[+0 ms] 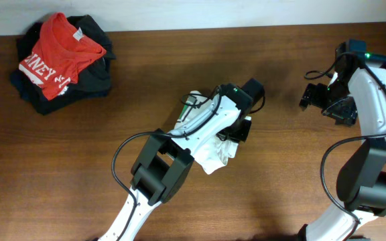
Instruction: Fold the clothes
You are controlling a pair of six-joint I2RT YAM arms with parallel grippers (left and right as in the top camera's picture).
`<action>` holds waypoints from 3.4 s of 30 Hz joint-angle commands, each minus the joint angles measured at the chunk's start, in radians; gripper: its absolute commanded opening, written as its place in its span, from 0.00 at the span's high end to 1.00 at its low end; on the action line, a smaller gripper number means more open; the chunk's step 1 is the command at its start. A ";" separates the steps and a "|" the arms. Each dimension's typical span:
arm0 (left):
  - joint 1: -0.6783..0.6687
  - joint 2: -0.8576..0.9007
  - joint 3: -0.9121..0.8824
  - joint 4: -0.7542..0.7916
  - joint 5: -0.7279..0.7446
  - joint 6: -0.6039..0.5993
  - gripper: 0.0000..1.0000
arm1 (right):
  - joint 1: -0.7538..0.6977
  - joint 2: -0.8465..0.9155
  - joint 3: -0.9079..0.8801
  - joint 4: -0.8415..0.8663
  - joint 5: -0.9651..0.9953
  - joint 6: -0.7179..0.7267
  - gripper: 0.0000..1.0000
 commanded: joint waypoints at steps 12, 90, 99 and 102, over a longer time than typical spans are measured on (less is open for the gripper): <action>-0.039 0.013 0.194 -0.163 0.069 0.001 0.58 | -0.003 -0.017 0.013 0.000 0.010 0.005 0.01; 0.469 -0.121 -0.309 0.042 0.472 0.357 0.01 | -0.003 -0.017 0.013 0.000 0.010 0.005 0.01; 0.441 -0.121 -0.376 0.096 0.489 0.340 0.78 | -0.003 -0.017 0.013 0.000 0.010 0.005 0.01; 0.441 -0.121 -0.367 0.096 0.335 0.190 0.99 | -0.003 -0.017 0.013 0.000 0.010 0.005 0.01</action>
